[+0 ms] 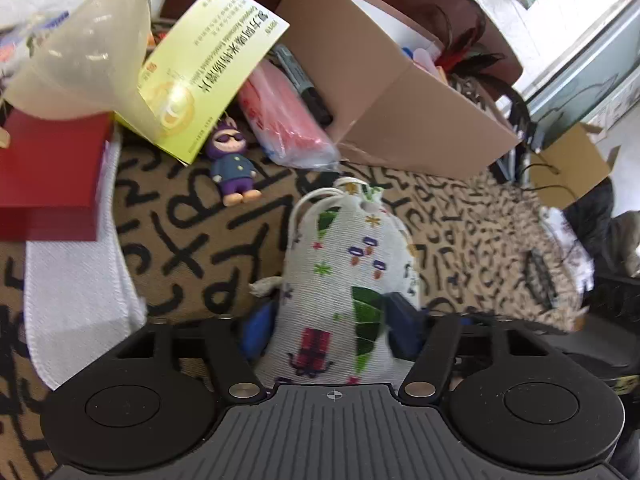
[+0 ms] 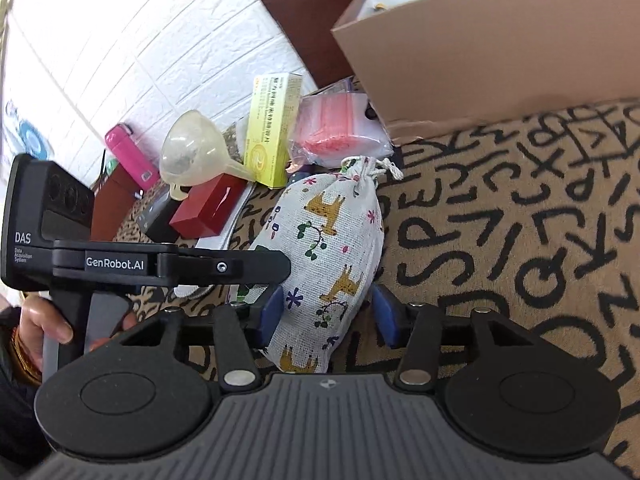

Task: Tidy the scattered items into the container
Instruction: 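Lift and carry the cloth bag over the cardboard box with the left tool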

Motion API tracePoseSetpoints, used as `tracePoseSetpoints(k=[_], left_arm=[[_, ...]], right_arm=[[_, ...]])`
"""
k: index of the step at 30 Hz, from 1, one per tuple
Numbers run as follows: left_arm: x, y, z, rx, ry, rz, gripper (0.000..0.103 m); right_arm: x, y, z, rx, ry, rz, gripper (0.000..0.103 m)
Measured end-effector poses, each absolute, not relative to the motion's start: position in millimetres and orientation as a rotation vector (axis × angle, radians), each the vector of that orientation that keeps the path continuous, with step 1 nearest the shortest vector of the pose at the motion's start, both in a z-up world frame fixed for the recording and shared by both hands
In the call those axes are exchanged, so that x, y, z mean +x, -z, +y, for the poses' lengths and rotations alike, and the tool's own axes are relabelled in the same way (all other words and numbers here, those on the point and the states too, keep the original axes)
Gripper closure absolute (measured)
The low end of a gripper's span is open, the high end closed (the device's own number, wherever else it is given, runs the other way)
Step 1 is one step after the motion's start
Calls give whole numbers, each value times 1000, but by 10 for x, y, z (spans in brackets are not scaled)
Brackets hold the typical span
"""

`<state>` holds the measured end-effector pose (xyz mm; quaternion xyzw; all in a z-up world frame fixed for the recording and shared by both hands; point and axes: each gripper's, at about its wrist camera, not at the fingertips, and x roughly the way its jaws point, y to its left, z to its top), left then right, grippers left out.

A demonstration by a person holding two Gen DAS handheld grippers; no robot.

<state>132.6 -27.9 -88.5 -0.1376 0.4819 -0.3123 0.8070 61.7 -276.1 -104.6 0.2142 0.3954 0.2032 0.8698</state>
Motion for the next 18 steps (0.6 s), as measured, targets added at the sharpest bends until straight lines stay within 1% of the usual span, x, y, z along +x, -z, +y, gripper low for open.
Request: tracePoseSetpoints(k=[2,3,6,9,14,18], left_arm=[[1300,869,-313,-272,666,1021,37],[1276,859,-339,-262,665,1016,40],[1183,784,-409,-223,657,992,42],[1071,670,-498,-178,655,954,45],[999,448,-557,-236,679,890,45],[1015,140,-681,-265,700,791,45]], right_arm=[[596,1063,-2780,486,-438,823,60],[577,1060,-2778,489,-435,819,64],[508,1013,-2767,479,-430,801,74],[438,915,-2751,443,-419,784,76],[331,646,-2851,395,-396,706,76],[328,309,-2938,321,-377,609,76]])
